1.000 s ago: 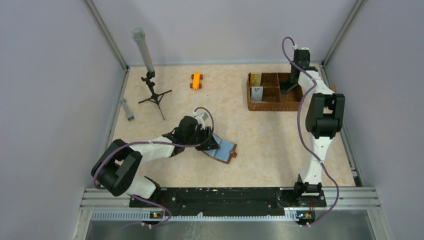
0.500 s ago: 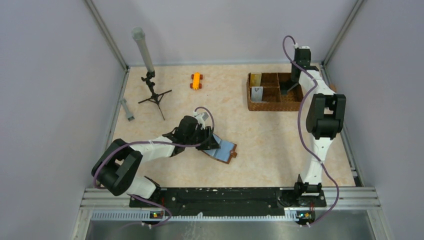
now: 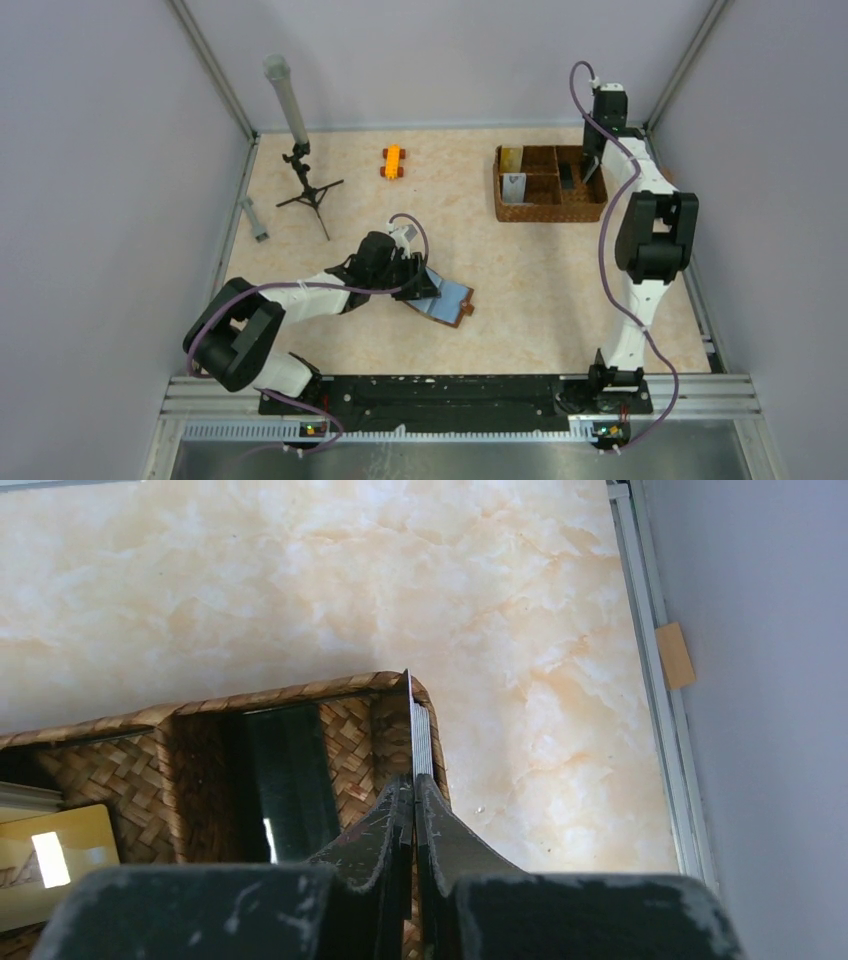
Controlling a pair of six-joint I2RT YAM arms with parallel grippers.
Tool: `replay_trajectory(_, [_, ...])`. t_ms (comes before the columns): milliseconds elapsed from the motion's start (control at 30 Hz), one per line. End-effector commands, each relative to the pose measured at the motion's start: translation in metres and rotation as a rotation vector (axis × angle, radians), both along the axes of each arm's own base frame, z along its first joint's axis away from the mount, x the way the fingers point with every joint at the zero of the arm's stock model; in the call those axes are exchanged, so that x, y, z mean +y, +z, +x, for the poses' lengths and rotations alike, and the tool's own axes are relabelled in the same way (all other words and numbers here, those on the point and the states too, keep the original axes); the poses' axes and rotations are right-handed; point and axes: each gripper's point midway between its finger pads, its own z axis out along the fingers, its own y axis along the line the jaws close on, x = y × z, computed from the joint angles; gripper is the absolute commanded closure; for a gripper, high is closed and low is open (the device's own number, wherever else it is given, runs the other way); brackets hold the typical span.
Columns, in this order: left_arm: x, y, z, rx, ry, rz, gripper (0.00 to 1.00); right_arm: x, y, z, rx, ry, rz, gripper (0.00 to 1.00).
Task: Put the credit cards into the card holder
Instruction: Pick up the credit card from the storage box.
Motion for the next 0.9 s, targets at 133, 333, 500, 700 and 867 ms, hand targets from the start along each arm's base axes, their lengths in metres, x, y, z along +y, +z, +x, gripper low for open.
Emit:
replay_trajectory(133, [-0.009,0.023,0.008,-0.065,-0.007,-0.047,0.57,0.002,0.060,0.006,-0.142,0.010,0.025,1.00])
replay_trajectory(333, [-0.008,0.022,0.007,-0.065,-0.002,-0.044,0.57,0.001,0.064,0.003,-0.145,0.003,0.023,1.00])
replay_trajectory(500, [-0.008,0.021,0.007,-0.059,-0.003,-0.042,0.57,0.001,0.074,-0.002,-0.161,0.002,0.028,1.00])
replay_trajectory(700, [-0.009,0.019,0.006,-0.056,-0.007,-0.042,0.57,0.003,0.088,-0.008,-0.186,0.006,0.032,1.00])
replay_trajectory(867, [-0.010,0.019,0.006,-0.054,-0.006,-0.043,0.57,-0.001,0.092,-0.012,-0.188,-0.009,0.017,1.00])
